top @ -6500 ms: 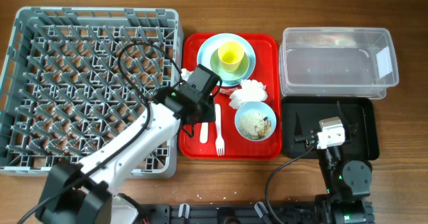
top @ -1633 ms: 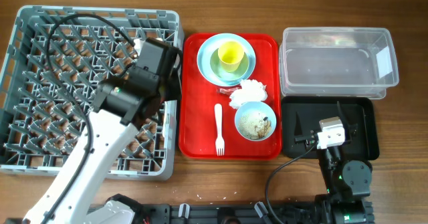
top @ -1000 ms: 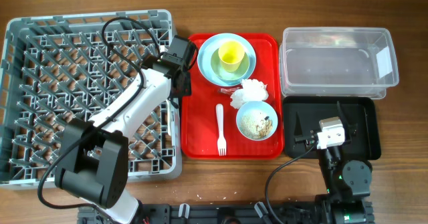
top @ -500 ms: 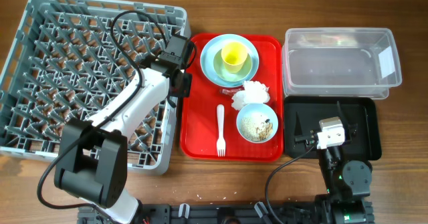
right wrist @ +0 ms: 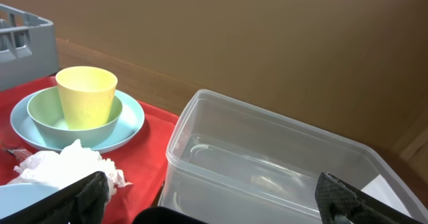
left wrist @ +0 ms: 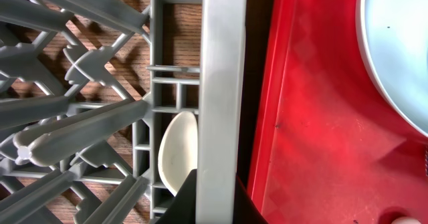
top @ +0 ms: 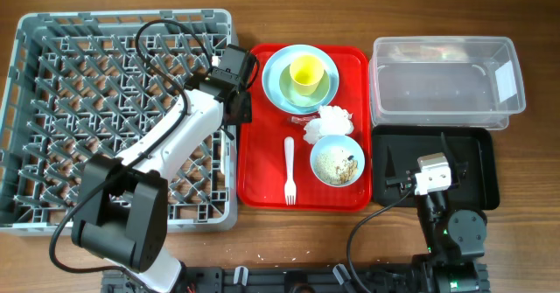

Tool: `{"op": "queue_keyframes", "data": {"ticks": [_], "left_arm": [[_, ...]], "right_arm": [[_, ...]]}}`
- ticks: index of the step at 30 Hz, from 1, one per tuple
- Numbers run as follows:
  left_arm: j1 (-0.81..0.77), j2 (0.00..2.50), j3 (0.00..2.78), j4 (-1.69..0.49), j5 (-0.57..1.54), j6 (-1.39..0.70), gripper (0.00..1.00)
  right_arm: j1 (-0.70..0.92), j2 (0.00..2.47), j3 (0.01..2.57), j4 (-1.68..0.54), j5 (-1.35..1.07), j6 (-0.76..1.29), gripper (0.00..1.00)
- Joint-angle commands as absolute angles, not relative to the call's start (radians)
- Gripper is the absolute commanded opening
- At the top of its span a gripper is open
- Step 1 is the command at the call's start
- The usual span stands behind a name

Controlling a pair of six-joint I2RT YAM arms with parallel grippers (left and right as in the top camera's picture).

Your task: Sort waste into correct bins and load items into the dishwasher rack

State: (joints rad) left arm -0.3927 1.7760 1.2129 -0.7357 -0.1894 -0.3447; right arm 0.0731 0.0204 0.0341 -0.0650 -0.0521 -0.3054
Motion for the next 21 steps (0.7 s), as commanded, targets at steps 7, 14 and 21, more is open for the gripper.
{"op": "queue_keyframes", "data": {"ticks": [7, 14, 21], "left_arm": [[-0.385, 1.726, 1.241, -0.778, -0.289, -0.423, 0.37], [-0.384, 1.444, 1.268, -0.784, -0.106, -0.427, 0.04], [-0.511, 1.657, 1.227, -0.624, -0.107, -0.459, 0.04]], "right_arm": [[0.069, 0.017, 0.034, -0.06, -0.064, -0.314, 1.0], [0.069, 0.017, 0.034, -0.06, -0.064, -0.314, 1.0], [0.069, 0.017, 0.034, -0.06, -0.064, -0.313, 1.0]]}}
